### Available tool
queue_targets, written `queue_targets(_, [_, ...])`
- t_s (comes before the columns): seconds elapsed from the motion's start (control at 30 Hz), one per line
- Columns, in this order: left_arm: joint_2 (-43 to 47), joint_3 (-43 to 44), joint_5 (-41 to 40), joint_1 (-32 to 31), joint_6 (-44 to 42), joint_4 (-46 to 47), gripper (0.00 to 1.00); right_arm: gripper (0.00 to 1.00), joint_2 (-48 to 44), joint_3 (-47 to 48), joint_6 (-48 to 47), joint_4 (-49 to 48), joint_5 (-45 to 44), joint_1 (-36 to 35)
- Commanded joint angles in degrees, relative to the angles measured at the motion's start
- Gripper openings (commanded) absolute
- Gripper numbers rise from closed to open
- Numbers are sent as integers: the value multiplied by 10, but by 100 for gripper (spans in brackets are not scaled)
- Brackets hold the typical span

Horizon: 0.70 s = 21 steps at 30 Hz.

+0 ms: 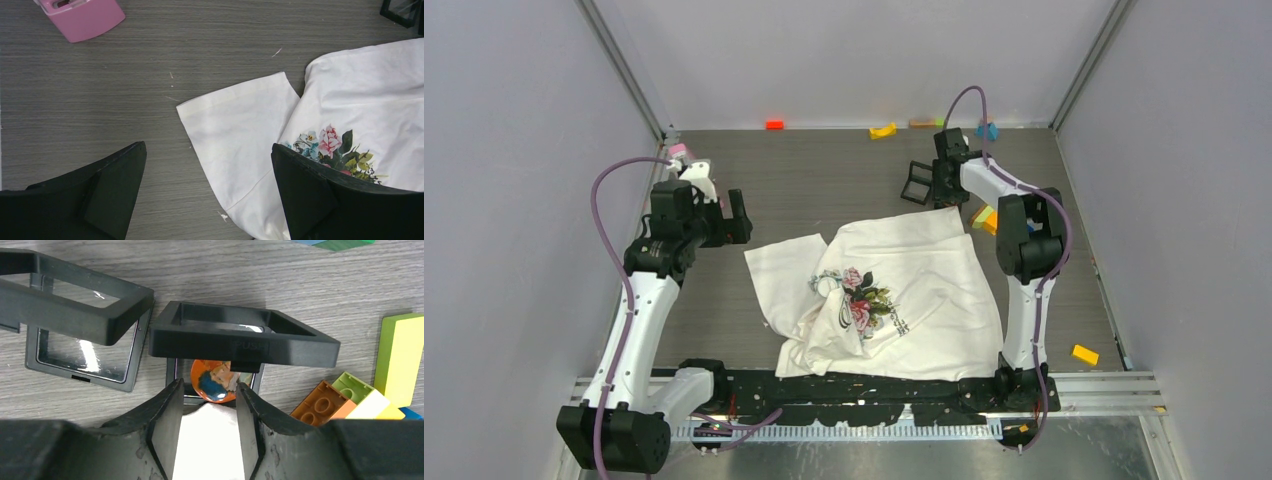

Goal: Pin the brooch onto the clothing

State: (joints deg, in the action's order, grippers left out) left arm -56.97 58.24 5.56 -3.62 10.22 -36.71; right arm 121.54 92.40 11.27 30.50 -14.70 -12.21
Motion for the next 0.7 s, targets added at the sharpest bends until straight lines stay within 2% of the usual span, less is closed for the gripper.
queue_targets(0.0, [11, -1, -2, 3, -4, 18, 100, 50, 4, 28, -7, -10, 14, 7])
queue_targets(0.23, [10, -1, -2, 4, -4, 17, 100, 56, 17, 27, -8, -13, 18, 12])
queue_targets(0.4, [8, -1, -1, 3, -3, 19, 100, 57, 25, 24, -4, -17, 28, 18])
queue_targets(0.47, [8, -1, -1, 3, -3, 18, 100, 56, 26, 22, -3, -19, 34, 19])
queue_targets(0.67, [8, -2, 1, 4, -2, 18, 100, 41, 24, 20, -2, -21, 33, 19])
